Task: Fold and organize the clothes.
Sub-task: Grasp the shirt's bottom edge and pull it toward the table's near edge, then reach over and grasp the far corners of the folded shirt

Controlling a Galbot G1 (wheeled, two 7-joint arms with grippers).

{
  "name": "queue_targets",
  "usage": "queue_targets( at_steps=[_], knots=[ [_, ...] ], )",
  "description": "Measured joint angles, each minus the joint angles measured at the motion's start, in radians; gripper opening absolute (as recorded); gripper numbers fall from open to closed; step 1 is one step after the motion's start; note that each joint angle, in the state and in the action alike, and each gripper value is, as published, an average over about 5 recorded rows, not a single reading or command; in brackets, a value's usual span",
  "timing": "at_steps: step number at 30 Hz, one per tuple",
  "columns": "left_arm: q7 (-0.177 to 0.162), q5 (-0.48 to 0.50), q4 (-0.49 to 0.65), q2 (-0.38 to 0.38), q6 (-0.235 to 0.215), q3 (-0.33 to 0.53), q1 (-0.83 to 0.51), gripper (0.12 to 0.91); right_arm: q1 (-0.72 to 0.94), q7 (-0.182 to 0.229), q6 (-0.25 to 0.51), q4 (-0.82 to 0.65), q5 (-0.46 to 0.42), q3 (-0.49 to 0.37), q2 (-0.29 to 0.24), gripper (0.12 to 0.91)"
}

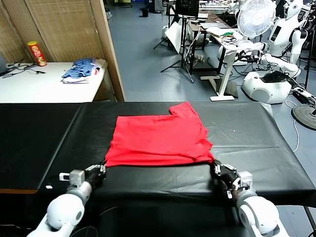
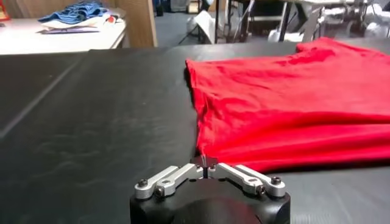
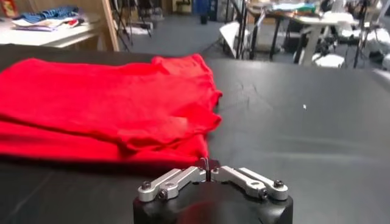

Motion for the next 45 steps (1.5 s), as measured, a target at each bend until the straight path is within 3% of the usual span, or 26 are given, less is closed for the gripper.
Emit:
queue_targets(
  at_steps=[6,9,12,14,20,22,25,30,35,39,45],
  knots=[
    [0.003,0.013,-0.085,0.019,0.005,-0.046,0.103,0.125,-0.09,0.013,-0.01,0.074,-0.019,-0.005,0.044,0.121],
    [0.002,0.008,-0.11,0.03,0.015,-0.072,0.141,0.125,-0.126,0.013,-0.011,0.103,-0.019,-0.004,0.066,0.169],
    [0.007,-0.008,-0.13,0.04,0.03,-0.1,0.177,0.133,-0.154,0.01,-0.019,0.126,-0.019,0.001,0.079,0.311],
    [0.013,-0.021,-0.143,0.043,0.041,-0.12,0.199,0.183,-0.166,0.009,-0.03,0.143,-0.016,0.007,0.079,0.428],
    [-0.012,-0.085,-0.186,0.051,0.1,-0.181,0.25,0.501,-0.171,0.011,-0.067,0.209,0.031,0.043,0.054,0.713],
    [-0.025,-0.11,-0.204,0.053,0.134,-0.201,0.253,0.617,-0.158,0.013,-0.064,0.226,0.053,0.059,0.039,0.772],
    [-0.047,-0.165,-0.23,0.062,0.171,-0.227,0.231,0.746,-0.102,0.023,-0.035,0.225,0.073,0.074,0.01,0.795],
    [-0.055,-0.26,-0.21,0.095,0.173,-0.214,0.085,0.796,0.099,0.052,0.001,0.111,0.079,0.041,-0.03,0.798],
    [-0.04,-0.301,-0.079,0.113,0.167,-0.11,-0.164,0.798,0.355,0.083,0.026,-0.106,0.079,-0.052,-0.035,0.798],
    [-0.034,-0.32,0.076,0.101,0.166,0.008,-0.359,0.798,0.552,0.092,0.039,-0.308,0.083,-0.144,-0.01,0.798],
    [-0.009,-0.316,0.325,0.052,0.162,0.163,-0.612,0.798,0.793,0.065,0.029,-0.607,0.093,-0.259,0.059,0.798]
  ],
)
